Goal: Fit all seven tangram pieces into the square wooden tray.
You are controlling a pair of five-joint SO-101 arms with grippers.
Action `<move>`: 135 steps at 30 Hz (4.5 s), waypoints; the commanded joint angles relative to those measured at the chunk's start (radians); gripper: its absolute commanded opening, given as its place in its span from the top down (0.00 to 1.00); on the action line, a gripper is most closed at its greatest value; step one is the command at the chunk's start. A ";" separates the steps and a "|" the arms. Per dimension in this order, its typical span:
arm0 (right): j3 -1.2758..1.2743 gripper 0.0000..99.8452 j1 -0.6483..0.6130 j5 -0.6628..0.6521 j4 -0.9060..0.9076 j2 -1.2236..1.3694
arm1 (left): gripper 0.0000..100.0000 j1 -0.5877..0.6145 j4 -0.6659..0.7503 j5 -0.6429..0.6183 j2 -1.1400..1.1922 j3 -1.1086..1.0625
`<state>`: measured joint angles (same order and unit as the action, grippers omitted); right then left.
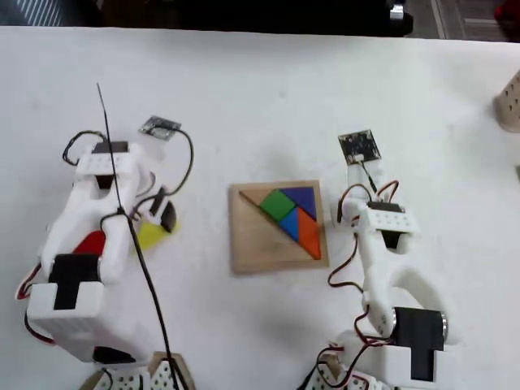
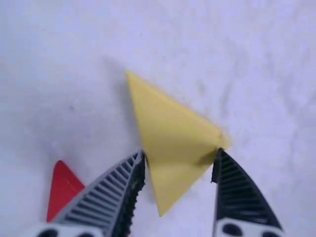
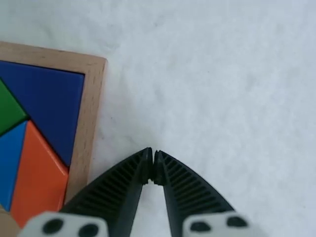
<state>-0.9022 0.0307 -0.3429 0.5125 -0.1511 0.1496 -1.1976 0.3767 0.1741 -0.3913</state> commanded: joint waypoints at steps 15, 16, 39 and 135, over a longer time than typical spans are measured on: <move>0.052 0.98 -0.013 -0.015 -0.002 -0.002 | 0.61 -0.028 0.173 -0.126 -0.005 -0.077; 0.052 0.98 -0.013 -0.014 -0.002 -0.002 | 0.61 -0.027 0.173 -0.126 -0.005 -0.077; 0.052 0.98 -0.013 -0.009 -0.002 -0.002 | 0.70 -0.028 0.180 -0.181 -0.004 -0.078; 0.052 0.98 -0.013 -0.017 0.001 -0.002 | 0.66 0.193 0.181 -0.055 -0.151 -0.247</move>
<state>-0.9022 0.0307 -0.3429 0.5125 -0.1511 0.3368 -1.0042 0.2923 0.0652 -0.6383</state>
